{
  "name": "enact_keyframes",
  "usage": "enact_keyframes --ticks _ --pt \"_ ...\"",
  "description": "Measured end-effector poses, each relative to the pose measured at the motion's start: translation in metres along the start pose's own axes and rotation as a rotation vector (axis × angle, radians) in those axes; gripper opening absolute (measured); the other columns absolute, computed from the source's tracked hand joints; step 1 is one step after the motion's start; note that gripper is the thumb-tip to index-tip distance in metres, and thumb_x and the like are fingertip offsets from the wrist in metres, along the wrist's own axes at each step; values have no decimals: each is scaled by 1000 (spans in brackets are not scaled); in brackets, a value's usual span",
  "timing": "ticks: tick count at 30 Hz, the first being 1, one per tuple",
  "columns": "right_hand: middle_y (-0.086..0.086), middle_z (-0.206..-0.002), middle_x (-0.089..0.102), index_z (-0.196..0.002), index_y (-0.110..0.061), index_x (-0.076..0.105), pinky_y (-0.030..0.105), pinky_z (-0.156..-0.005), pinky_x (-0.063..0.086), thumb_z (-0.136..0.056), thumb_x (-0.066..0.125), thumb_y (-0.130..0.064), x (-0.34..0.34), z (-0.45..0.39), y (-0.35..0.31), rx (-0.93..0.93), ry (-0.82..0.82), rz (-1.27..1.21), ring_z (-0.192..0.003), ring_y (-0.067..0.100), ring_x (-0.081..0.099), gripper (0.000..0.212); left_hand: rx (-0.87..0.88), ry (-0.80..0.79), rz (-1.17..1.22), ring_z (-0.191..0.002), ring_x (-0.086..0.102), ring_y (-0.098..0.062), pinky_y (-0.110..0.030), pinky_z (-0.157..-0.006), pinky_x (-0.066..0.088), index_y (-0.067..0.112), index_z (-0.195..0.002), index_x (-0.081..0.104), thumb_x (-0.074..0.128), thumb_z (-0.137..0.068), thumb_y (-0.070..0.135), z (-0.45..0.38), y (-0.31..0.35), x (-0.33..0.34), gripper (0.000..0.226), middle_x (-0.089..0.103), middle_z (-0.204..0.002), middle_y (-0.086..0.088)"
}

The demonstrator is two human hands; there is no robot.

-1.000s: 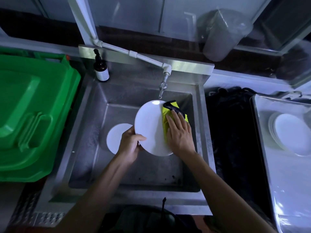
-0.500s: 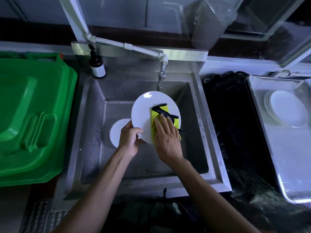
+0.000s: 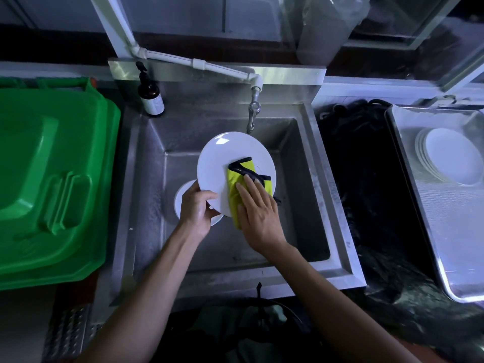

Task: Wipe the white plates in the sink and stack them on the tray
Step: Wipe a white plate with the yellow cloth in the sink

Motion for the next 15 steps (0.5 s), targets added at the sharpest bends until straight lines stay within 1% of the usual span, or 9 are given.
enact_keyframes --ticks 2,4,6,11,15 --pt "-1 -168 14 -158 -20 29 47 -125 15 -108 27 -34 -1 -2 10 7 -5 16 -156 22 7 51 10 -5 -16 -91 56 -34 -51 -81 48 11 -103 71 52 -73 -6 0 3 -1 39 70 -104 -17" --pt "-1 -168 14 -158 -22 28 46 -125 15 -109 29 -33 -4 -6 20 18 -1 18 -156 22 7 50 8 -20 -32 -89 53 -32 -50 -80 47 13 -97 70 56 -64 0 3 4 0 38 69 -99 -13" --pt "-1 -168 14 -158 -22 28 46 -124 15 -109 30 -32 -9 -12 29 32 9 23 -156 22 7 50 6 -37 -57 -89 55 -32 -50 -79 48 16 -92 72 57 -60 3 5 4 1 37 71 -97 -10" --pt "2 -168 14 -159 -20 25 48 -124 15 -107 26 -32 -23 -31 43 2 9 111 -156 25 7 53 6 -102 -121 -92 58 -32 -51 -79 48 19 -92 73 58 -61 4 10 1 4 37 73 -98 -7" --pt "2 -169 10 -159 -21 23 46 -124 12 -108 32 -26 -31 -44 48 -5 17 148 -156 25 4 53 -3 -140 -157 -91 61 -35 -52 -78 50 17 -90 74 59 -61 3 12 -2 4 36 73 -98 -10"
Point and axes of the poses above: each hand's wrist, its own z-axis away from the middle knuckle, its own x-axis out of the palm, y = z × x, the point moved 9 cm from there along -z, towards the middle knuckle
